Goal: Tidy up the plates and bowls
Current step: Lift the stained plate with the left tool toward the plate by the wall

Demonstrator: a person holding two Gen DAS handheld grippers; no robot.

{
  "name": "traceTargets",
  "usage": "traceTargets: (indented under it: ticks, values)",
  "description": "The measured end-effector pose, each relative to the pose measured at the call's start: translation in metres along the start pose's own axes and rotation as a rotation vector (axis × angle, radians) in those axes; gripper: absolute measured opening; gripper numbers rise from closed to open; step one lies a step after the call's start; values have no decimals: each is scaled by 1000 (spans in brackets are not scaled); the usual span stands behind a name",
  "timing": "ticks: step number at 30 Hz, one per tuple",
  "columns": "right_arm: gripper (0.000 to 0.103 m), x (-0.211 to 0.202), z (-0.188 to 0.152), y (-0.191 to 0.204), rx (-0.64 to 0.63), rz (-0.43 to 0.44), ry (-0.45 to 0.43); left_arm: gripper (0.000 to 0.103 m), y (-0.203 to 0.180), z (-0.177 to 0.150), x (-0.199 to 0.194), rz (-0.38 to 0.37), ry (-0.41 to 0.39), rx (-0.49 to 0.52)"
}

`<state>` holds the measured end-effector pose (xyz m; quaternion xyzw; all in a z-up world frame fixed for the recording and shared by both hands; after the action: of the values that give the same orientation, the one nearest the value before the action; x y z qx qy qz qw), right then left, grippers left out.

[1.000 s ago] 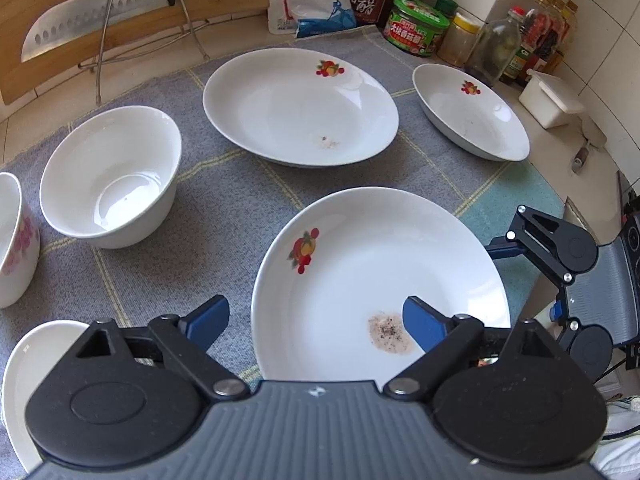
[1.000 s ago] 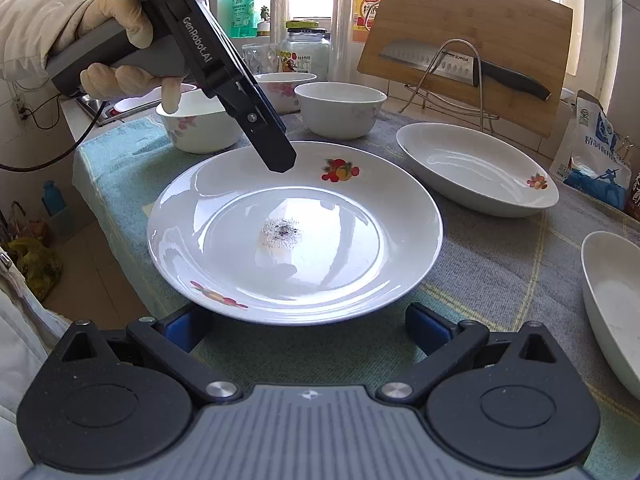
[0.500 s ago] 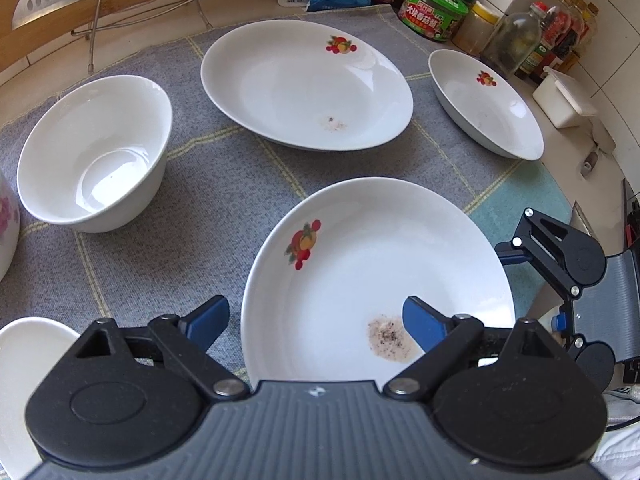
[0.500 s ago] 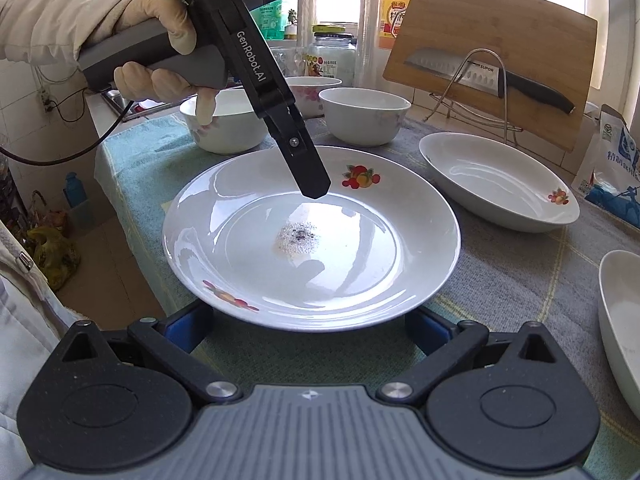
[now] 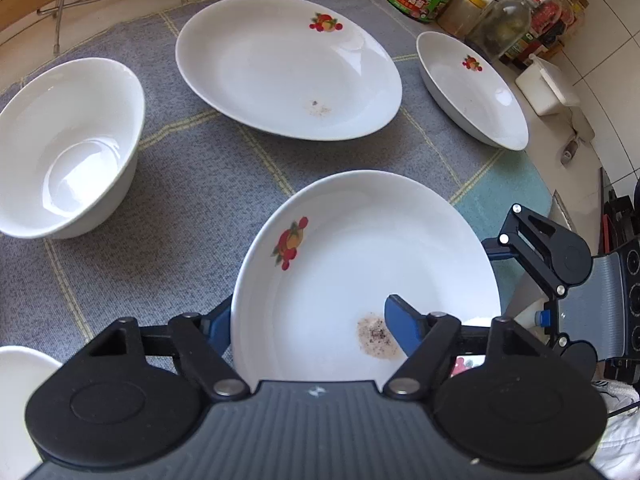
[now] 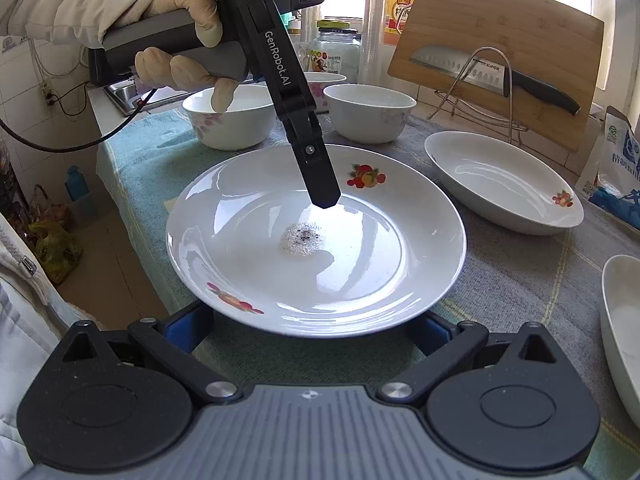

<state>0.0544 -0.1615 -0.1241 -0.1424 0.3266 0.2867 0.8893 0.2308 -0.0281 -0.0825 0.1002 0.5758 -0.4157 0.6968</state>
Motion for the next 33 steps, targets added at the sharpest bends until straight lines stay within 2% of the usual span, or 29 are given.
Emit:
traceTargets:
  ticks: [12, 33]
  values:
    - [103, 0, 4, 0, 20, -18, 21, 76, -5, 5, 4, 3, 31, 25]
    - [103, -8, 14, -10, 21, 13, 53, 76, -8, 16, -9, -5, 18, 21]
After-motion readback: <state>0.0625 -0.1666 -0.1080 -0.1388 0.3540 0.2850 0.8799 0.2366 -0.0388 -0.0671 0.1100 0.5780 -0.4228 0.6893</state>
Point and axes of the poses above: each gripper's, at about its wrist camera, not at the fingertips, and x roughly the way its jaws point, y to its left, z to its top, the point moved 1 cm from there along x, roughly the way its jaws point, and after that the axes turned 2 degrees about -z, right-handed, at the moved point
